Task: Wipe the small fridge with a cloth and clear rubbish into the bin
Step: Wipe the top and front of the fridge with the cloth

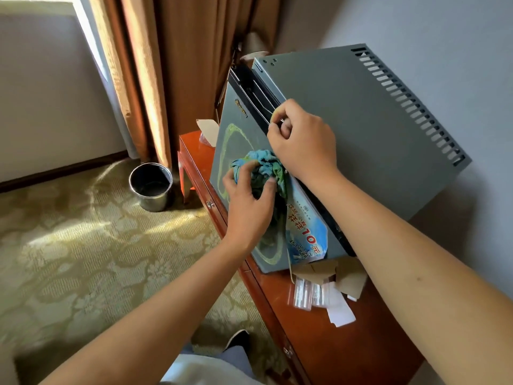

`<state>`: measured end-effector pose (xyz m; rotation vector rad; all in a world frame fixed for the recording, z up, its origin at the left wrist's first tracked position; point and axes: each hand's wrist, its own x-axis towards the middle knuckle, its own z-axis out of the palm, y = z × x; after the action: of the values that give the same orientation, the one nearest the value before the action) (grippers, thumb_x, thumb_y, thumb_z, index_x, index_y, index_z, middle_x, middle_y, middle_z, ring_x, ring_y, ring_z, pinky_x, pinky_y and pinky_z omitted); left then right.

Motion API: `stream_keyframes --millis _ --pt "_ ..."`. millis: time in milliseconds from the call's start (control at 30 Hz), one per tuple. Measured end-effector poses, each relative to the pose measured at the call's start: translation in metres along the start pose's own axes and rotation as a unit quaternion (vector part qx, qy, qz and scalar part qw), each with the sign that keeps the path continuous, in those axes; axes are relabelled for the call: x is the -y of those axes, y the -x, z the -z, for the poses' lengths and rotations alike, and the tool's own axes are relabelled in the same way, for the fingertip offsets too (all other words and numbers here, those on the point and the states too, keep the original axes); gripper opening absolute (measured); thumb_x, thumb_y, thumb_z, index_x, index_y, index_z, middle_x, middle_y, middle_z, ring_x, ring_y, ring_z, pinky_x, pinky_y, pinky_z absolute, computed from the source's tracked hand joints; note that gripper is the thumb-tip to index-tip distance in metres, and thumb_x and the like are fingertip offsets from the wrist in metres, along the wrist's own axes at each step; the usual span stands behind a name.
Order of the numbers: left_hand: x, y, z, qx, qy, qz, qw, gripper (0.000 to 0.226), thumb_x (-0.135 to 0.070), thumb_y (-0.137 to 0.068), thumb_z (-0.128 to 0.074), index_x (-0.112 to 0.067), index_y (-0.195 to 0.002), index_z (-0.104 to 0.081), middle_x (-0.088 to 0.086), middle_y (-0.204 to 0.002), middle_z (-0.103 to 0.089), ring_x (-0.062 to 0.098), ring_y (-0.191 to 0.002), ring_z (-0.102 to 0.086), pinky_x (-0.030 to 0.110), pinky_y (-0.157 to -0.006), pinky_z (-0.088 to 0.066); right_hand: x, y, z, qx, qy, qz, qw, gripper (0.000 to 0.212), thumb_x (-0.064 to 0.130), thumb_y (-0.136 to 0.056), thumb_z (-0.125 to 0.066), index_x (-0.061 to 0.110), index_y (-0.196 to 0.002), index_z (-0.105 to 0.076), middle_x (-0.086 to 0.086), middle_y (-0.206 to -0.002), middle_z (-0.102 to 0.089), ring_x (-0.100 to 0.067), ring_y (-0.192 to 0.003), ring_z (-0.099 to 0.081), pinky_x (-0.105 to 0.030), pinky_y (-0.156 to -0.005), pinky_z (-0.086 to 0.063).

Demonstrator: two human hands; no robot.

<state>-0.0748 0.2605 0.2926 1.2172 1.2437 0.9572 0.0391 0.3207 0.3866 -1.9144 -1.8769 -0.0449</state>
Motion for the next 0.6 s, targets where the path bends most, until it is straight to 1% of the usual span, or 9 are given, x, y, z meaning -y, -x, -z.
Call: stream_keyframes --millis 100,167,267,300,367,433,500,600 --pt "0.0 0.009 -0.003 -0.013 -0.002 -0.019 1.0 0.046 -0.048 -0.092 -0.067 -0.046 -0.133 -0.045 -0.009 -0.154 -0.016 0.015 -0.131 -0.039 0.03 -0.107 -0.038 -0.002 0.0 0.0 -0.002 -0.009 0.013 1.0 0.003 0.027 -0.091 -0.054 0.026 -0.089 -0.056 0.006 -0.057 -0.049 -0.011 -0.057 -0.052 -0.029 -0.049 -0.041" --pt "-0.001 0.015 -0.005 -0.034 -0.026 -0.028 0.999 0.053 -0.053 -0.088 -0.069 -0.047 -0.135 -0.043 -0.012 -0.156 -0.016 0.016 -0.135 -0.039 0.03 -0.108 -0.037 -0.003 0.002 0.001 0.002 -0.017 0.021 1.0 0.003 0.027 -0.091 -0.053 0.026 -0.089 -0.056 0.006 -0.057 -0.049 -0.011 -0.058 -0.052 -0.028 -0.049 -0.039" --pt "-0.005 0.016 -0.01 -0.062 -0.081 -0.039 0.994 0.06 -0.058 -0.089 -0.065 -0.052 -0.141 -0.034 -0.008 -0.155 -0.022 0.018 -0.132 -0.046 0.038 -0.103 -0.047 -0.002 0.002 0.005 0.011 -0.023 0.036 0.999 0.005 0.029 -0.09 -0.053 0.026 -0.089 -0.057 0.007 -0.061 -0.053 -0.015 -0.062 -0.055 -0.029 -0.052 -0.042" --pt "-0.005 0.015 -0.011 -0.065 -0.096 -0.039 0.992 0.06 -0.057 -0.09 -0.063 -0.053 -0.142 -0.033 -0.005 -0.154 -0.024 0.019 -0.128 -0.048 0.038 -0.101 -0.049 -0.002 0.002 0.005 0.015 -0.024 0.037 0.999 0.006 0.029 -0.089 -0.053 0.026 -0.089 -0.058 0.007 -0.064 -0.055 -0.016 -0.064 -0.056 -0.03 -0.053 -0.043" --pt "-0.004 0.012 -0.014 -0.069 -0.102 -0.039 0.992 0.055 -0.055 -0.093 -0.061 -0.052 -0.141 -0.035 -0.001 -0.149 -0.027 0.021 -0.125 -0.051 0.036 -0.102 -0.05 -0.002 0.001 0.005 0.016 -0.023 0.039 0.999 0.008 0.031 -0.089 -0.052 0.026 -0.089 -0.058 0.007 -0.07 -0.06 -0.019 -0.068 -0.057 -0.031 -0.055 -0.044" --pt "-0.002 0.01 -0.017 -0.071 -0.081 -0.027 0.994 0.05 -0.052 -0.095 -0.06 -0.05 -0.14 -0.04 0.001 -0.145 -0.029 0.02 -0.121 -0.05 0.036 -0.103 -0.049 -0.001 0.001 0.006 0.019 -0.023 0.037 0.999 0.008 0.031 -0.09 -0.052 0.026 -0.09 -0.058 0.007 -0.074 -0.062 -0.02 -0.07 -0.057 -0.03 -0.055 -0.039" --pt "0.002 0.01 -0.019 -0.072 -0.067 -0.009 0.995 0.046 -0.051 -0.096 -0.059 -0.048 -0.14 -0.043 0.001 -0.14 -0.032 0.018 -0.115 -0.05 0.04 -0.102 -0.052 -0.001 0.0 0.007 0.022 -0.026 0.031 0.999 0.007 0.03 -0.09 -0.051 0.027 -0.091 -0.057 0.008 -0.076 -0.063 -0.019 -0.072 -0.057 -0.029 -0.054 -0.034" --pt "0.012 0.019 -0.021 -0.065 -0.076 -0.004 0.995 0.042 -0.053 -0.096 -0.059 -0.048 -0.137 -0.047 0.0 -0.135 -0.036 0.021 -0.119 -0.052 0.042 -0.098 -0.055 0.001 -0.001 0.008 0.027 -0.022 0.025 0.999 0.006 0.026 -0.09 -0.05 0.027 -0.094 -0.055 0.008 -0.077 -0.063 -0.02 -0.071 -0.053 -0.027 -0.049 -0.026"
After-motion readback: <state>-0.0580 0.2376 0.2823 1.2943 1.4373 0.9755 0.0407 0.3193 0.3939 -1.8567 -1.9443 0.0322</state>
